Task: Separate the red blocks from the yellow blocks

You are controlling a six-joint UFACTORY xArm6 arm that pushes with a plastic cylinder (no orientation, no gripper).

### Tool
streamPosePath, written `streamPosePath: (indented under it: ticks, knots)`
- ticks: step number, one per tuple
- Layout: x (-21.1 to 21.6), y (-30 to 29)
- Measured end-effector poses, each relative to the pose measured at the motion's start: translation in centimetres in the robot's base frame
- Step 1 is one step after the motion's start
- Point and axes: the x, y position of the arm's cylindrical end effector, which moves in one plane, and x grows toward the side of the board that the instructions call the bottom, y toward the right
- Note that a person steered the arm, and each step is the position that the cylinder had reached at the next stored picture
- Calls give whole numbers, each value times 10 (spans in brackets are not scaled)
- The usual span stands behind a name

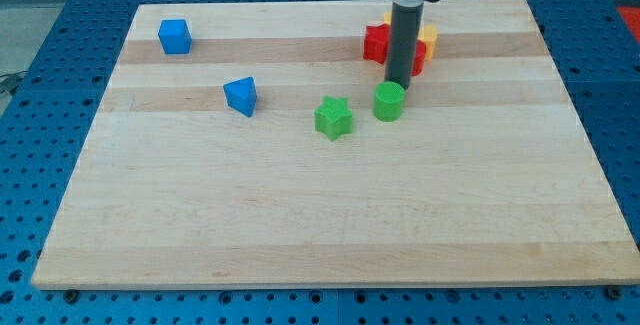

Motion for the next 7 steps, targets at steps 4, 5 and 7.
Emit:
streamPosePath:
  ticks: [4, 5, 7]
  knots:
    - [-86, -1]
    - [-86, -3]
    - [-86, -6]
